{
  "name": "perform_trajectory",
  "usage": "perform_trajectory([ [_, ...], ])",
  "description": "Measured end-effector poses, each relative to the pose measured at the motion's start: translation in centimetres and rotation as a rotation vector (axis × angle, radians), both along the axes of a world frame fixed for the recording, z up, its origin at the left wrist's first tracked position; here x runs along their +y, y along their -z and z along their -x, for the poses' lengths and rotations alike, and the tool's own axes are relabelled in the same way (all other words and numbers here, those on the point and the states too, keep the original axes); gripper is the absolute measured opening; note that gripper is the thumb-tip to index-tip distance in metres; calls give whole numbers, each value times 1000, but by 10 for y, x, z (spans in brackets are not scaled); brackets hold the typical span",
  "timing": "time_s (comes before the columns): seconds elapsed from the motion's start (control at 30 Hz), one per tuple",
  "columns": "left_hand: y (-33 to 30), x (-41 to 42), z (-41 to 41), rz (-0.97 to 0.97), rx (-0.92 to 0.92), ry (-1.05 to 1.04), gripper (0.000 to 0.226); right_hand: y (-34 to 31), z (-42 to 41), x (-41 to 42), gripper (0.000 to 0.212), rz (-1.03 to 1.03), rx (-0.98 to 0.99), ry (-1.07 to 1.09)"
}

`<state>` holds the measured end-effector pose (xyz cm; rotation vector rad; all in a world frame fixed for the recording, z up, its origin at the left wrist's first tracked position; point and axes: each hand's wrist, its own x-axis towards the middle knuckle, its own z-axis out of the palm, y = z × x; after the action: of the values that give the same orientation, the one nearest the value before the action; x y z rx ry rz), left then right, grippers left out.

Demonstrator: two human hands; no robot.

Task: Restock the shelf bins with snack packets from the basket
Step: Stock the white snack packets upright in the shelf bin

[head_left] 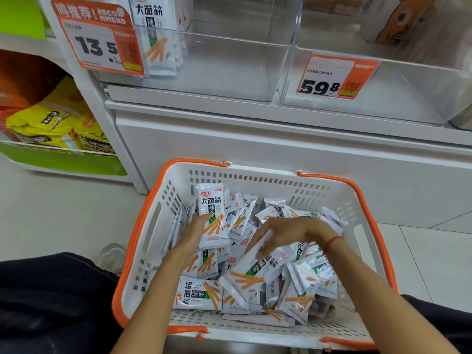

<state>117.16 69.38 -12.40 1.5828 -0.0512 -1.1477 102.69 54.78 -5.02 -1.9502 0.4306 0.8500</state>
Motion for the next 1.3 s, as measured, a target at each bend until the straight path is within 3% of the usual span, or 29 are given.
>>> perform_trajectory([
  [0.1,-8,-2,6,-13,-65,197,45,-28,0,-16,31,-56,-43,6],
  [0.17,-16,-3,13,-41,-131,405,51,-28,-4,-19,35,91,-94,-21],
  [0.23,-19,-5,21,-82,-121,535,52,-19,-9,-17,38,231,-167,87],
  [0.3,-24,-8,28,-109,-86,558,37,-8,-12,-12,40,337,-277,223],
  [0.37,-23,-10,34,-105,-61,499,18,3,-13,-5,51,403,-396,324],
  [0.53,-8,-14,35,-40,-28,375,26,14,-19,9,78,430,-546,440],
  [0.6,-8,-13,32,-34,-10,336,39,17,-20,10,81,486,-567,441],
  [0.77,-18,-13,32,-28,-9,186,47,16,-26,19,76,570,-680,594],
  [0.83,-32,-13,30,21,-84,131,35,4,-30,21,79,380,-558,727],
  [0.9,-45,-15,24,80,-144,47,43,-9,-33,23,82,64,-350,746],
  [0.97,-61,-16,18,130,-165,-27,52,-21,-37,24,65,-58,-271,630],
  [1.03,-77,-16,13,182,-157,-59,44,-35,-45,29,31,-48,-369,595],
  [1.07,-85,-16,12,203,-154,-64,41,-42,-51,30,24,-35,-434,594],
  [1.23,-126,-20,1,359,-267,-119,29,-79,-73,31,39,94,-755,522],
  [1.3,-146,-20,-9,367,-357,-143,38,-97,-80,30,35,169,-864,453],
])
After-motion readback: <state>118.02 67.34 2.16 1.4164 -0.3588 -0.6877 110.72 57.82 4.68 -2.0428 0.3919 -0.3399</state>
